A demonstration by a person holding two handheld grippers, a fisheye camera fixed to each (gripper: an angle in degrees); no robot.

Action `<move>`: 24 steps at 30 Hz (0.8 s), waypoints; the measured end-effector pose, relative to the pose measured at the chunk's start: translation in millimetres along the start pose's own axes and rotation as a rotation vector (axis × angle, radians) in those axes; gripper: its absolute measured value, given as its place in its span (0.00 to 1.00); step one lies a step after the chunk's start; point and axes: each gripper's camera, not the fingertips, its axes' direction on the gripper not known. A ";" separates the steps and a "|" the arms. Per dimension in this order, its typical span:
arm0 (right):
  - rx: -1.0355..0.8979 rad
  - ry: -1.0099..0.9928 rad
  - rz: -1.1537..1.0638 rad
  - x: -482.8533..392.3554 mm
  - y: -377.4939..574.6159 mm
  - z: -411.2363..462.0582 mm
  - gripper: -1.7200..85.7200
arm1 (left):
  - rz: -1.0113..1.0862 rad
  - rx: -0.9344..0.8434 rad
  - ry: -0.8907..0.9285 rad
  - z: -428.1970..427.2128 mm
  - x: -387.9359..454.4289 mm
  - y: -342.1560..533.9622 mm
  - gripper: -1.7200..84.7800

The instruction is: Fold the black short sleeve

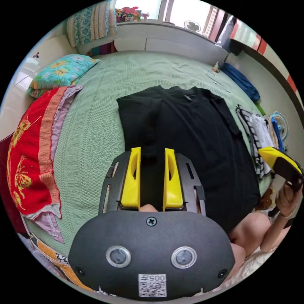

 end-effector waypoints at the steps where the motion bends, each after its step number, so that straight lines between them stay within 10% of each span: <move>1: -0.004 0.007 -0.007 -1.0 -1.1 1.8 0.07 | 0.001 -0.008 -0.009 3.7 -0.5 -0.2 0.14; 24: -0.008 0.086 -0.027 11.6 -14.5 14.5 0.06 | -0.093 0.159 0.076 -38.1 -46.6 60.6 0.15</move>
